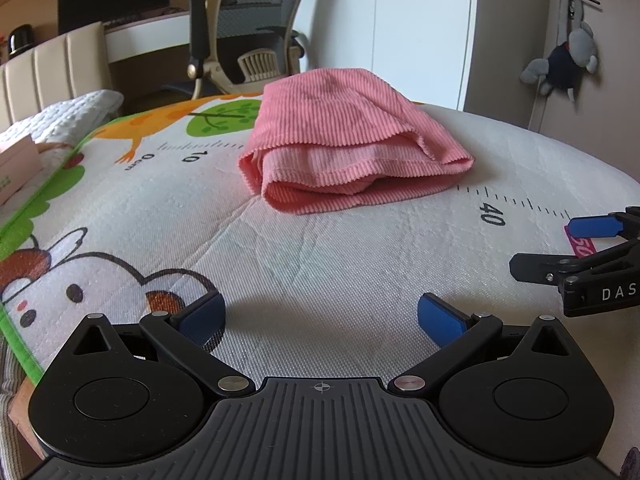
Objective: Fold clothes
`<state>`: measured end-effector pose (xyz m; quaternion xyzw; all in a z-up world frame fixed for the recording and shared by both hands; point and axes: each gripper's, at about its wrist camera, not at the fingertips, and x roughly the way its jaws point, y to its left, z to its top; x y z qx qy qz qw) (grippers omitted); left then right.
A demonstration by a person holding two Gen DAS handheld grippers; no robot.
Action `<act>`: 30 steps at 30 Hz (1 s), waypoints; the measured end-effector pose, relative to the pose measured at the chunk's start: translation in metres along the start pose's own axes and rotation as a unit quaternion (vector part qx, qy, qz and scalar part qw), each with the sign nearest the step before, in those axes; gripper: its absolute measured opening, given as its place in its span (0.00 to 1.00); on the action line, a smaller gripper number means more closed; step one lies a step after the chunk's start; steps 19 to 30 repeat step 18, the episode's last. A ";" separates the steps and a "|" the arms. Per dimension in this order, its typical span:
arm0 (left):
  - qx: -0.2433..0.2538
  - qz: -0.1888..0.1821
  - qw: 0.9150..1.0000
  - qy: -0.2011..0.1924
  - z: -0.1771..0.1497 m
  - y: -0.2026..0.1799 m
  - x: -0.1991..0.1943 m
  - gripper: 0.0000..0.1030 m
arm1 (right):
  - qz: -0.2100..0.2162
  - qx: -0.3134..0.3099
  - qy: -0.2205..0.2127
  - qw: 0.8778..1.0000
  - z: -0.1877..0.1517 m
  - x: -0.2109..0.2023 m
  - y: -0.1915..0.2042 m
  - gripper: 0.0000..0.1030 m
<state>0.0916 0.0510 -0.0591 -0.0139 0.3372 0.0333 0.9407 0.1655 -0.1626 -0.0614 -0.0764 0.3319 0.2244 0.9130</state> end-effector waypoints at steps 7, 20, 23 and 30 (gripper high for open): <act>0.000 0.001 1.000 0.000 0.000 0.000 0.000 1.00 | 0.000 0.000 0.000 1.000 0.000 0.000 0.000 1.00; -0.001 0.002 1.000 -0.001 0.000 0.001 0.000 1.00 | 0.000 0.000 0.000 1.000 -0.001 0.000 0.002 1.00; -0.001 0.002 1.000 -0.001 0.000 0.001 0.000 1.00 | 0.000 0.000 0.000 1.000 -0.001 0.000 0.002 1.00; -0.001 0.002 1.000 -0.001 0.000 0.001 0.000 1.00 | 0.000 0.000 0.000 1.000 -0.001 0.000 0.002 1.00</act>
